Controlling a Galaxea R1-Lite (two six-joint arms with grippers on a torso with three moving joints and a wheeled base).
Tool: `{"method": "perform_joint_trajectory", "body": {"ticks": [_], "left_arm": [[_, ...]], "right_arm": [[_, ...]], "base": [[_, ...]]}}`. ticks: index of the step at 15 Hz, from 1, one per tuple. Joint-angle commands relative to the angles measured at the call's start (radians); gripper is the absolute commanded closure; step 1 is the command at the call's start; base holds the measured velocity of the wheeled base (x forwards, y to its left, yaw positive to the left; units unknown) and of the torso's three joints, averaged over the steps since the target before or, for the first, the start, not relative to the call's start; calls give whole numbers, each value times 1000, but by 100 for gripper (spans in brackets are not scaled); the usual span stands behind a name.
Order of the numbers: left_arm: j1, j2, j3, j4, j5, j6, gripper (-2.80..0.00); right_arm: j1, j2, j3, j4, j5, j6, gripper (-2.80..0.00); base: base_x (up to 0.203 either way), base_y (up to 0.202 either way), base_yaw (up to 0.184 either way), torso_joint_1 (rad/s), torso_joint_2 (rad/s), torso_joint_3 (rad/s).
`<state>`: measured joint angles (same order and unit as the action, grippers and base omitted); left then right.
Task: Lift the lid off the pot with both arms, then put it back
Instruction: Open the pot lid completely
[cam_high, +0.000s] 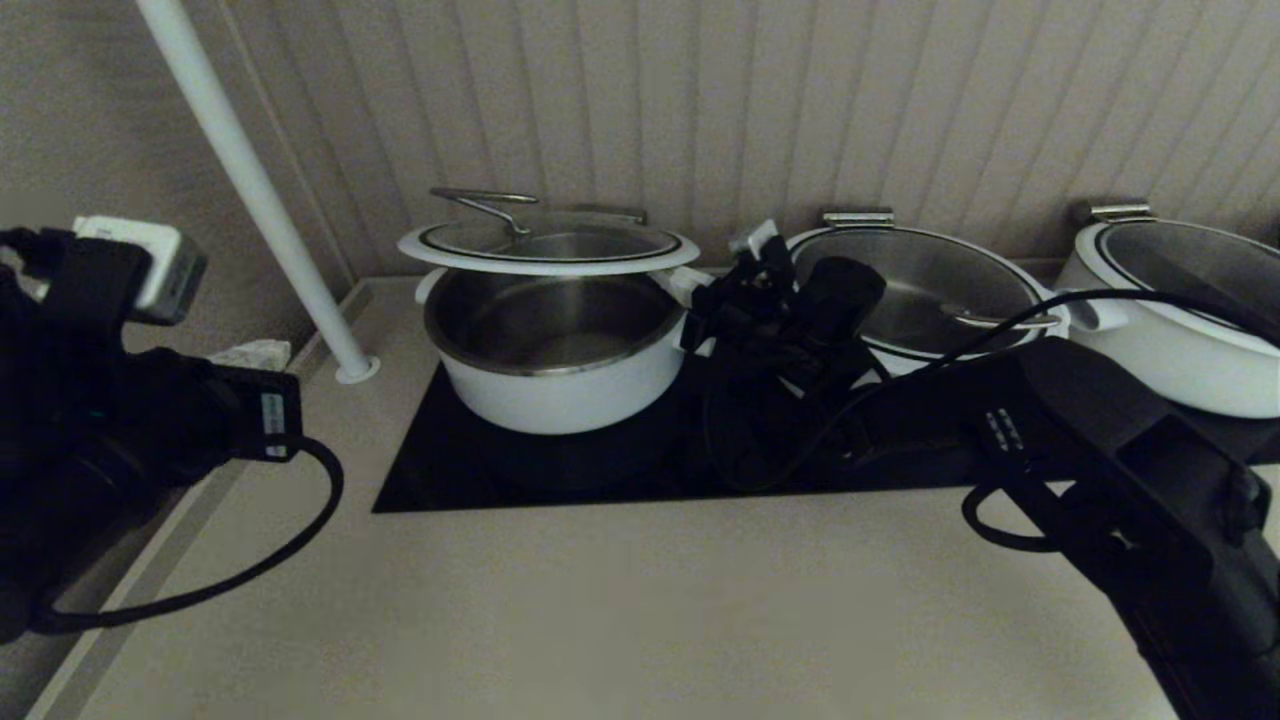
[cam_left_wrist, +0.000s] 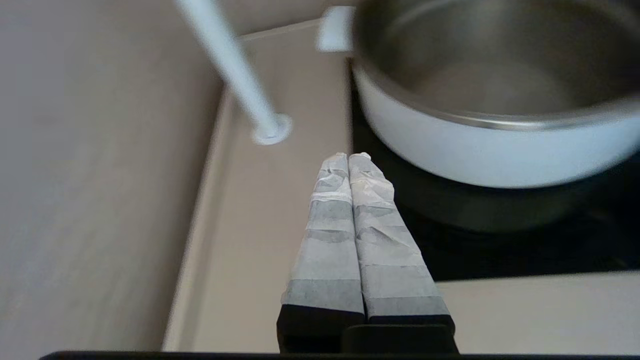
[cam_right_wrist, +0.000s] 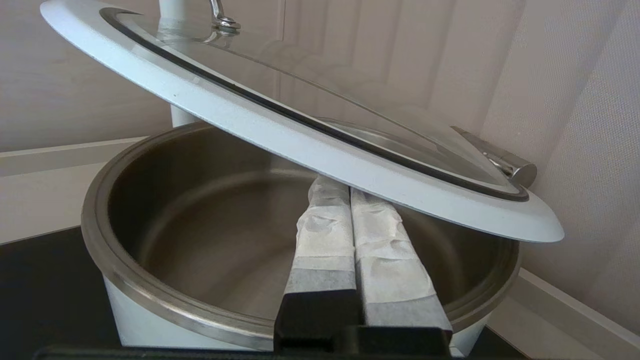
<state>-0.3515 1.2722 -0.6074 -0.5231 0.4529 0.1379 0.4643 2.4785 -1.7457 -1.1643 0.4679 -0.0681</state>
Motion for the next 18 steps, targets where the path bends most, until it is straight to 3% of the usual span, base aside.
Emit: {"method": "perform_joint_trajectory", "body": {"ticks": [1,7,12,18], "left_arm": [[0,23,-1,-4,-24,1,0],[-3,117,-28,-127,-29,4,0],[-4,189,-85,-149,-72,-8,0],[-5,280,-122,-229,-76,-14,0]], "right_arm": [[1,2,0,-8,3,-1,0],[5,0,-1,-6,2,-1,0],[6,0,-1,-8,2,-1,0],[5,-3,-1,-6,3,-1,0]], "base": [[0,0,0,0,0,0],[0,0,0,0,0,0],[0,0,0,0,0,0],[0,0,0,0,0,0]]}}
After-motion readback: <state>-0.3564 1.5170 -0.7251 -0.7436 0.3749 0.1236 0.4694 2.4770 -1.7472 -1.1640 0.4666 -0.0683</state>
